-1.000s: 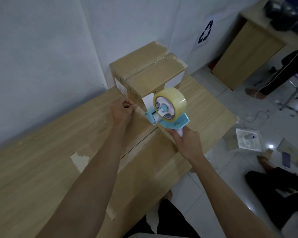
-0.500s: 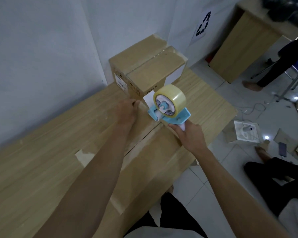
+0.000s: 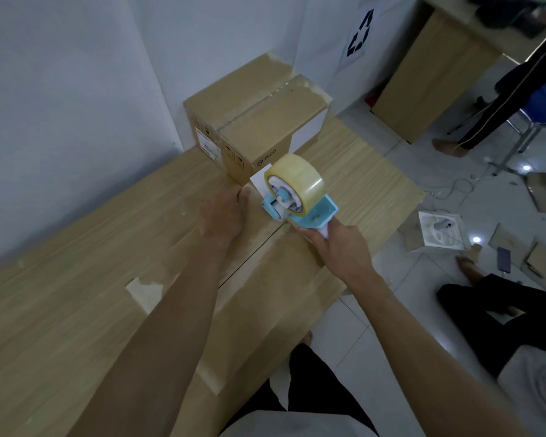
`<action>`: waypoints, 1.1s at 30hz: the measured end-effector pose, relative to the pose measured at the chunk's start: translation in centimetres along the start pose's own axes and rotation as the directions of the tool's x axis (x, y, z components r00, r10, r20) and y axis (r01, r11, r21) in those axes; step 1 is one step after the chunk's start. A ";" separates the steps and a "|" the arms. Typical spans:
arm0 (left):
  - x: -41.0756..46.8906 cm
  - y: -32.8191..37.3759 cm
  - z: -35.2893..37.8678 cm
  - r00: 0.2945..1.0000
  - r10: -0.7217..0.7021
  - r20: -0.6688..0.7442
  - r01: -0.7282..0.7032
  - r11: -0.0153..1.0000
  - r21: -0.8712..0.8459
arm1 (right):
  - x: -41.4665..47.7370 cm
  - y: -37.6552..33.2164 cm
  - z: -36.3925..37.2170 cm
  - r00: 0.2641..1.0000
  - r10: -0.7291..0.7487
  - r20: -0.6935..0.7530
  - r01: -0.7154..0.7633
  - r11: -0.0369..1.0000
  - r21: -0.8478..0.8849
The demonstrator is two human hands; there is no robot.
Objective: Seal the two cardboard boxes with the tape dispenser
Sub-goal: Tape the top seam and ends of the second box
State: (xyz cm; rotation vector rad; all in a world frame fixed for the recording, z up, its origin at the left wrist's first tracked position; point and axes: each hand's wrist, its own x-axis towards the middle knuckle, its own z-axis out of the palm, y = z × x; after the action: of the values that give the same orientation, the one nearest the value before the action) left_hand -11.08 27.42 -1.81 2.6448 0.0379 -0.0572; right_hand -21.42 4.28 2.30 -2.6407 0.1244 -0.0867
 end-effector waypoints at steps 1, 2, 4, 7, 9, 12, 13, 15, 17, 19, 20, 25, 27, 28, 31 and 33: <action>0.0 0.2 -0.1 1.000 -0.002 -0.001 0.002 1.000 0.011 | -0.3 0.3 -0.2 1.000 -0.020 -0.004 0.020 1.000 0.001; 0.1 0.3 -0.2 1.000 0.001 -0.013 0.000 1.000 0.029 | -0.7 0.7 -0.5 0.999 -0.036 -0.002 0.036 0.999 0.006; 0.0 0.5 -0.3 0.999 0.005 -0.032 -0.004 0.999 0.036 | -2.1 2.0 -1.3 0.999 -0.032 -0.004 0.032 0.999 0.007; 0.0 0.4 0.0 1.000 -0.014 -0.001 0.014 1.000 -0.020 | -5.1 4.9 -3.0 1.000 0.031 -0.004 -0.031 0.990 -0.135; 0.0 0.4 0.1 1.000 -0.030 0.006 0.030 0.998 -0.049 | -7.1 6.3 -4.0 0.997 0.072 0.003 -0.070 0.978 -0.195; -0.1 0.7 0.0 0.999 -0.038 -0.004 0.038 0.999 -0.001 | -8.3 6.5 -4.8 0.995 0.096 0.008 -0.092 0.977 -0.194; -0.2 0.9 -0.1 0.999 -0.037 -0.002 0.037 0.999 0.021 | -8.3 6.4 -4.9 0.995 0.097 0.013 -0.092 0.975 -0.204; -0.4 1.1 -0.4 1.000 -0.024 -0.006 0.024 0.999 0.037 | -8.1 6.0 -5.0 0.994 0.112 0.016 -0.106 0.974 -0.200; -0.7 1.4 -0.7 1.000 -0.019 -0.012 0.019 0.998 0.058 | -8.0 5.7 -5.0 0.992 0.126 0.023 -0.120 0.977 -0.178; -1.1 2.0 -1.0 1.000 -0.028 -0.002 0.028 0.995 0.096 | -8.3 5.6 -5.1 0.992 0.118 0.032 -0.111 0.979 -0.173; -1.2 2.2 -1.1 0.999 -0.041 0.008 0.040 0.994 0.103 | -8.6 5.7 -5.3 0.993 0.110 0.039 -0.102 0.979 -0.175; -1.1 2.8 -0.9 0.998 -0.064 0.009 0.061 0.985 0.163 | -11.6 8.1 -6.6 0.997 0.064 0.038 -0.058 0.987 -0.152; -1.0 2.6 -0.7 0.996 -0.085 -0.005 0.085 0.977 0.198 | -11.9 8.4 -6.3 0.998 0.049 0.027 -0.045 0.990 -0.130; -0.9 2.5 -0.5 0.995 -0.097 -0.015 0.098 0.975 0.201 | -11.8 8.4 -6.0 0.999 0.034 0.013 -0.033 0.993 -0.115; -1.5 2.8 -0.2 0.988 -0.075 -0.134 0.106 0.964 0.245 | -11.9 8.9 -5.3 0.999 0.008 -0.039 -0.012 0.995 -0.100; -3.8 4.0 0.3 0.968 0.052 -0.246 -0.002 0.980 0.198 | -12.4 9.7 -4.7 0.999 0.026 -0.040 -0.028 0.998 -0.054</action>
State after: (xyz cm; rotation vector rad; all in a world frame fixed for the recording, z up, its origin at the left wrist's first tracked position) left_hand -14.71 23.71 -0.04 2.8330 0.0842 0.2980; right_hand -34.89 -5.16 1.30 -2.6921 0.1783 -0.1272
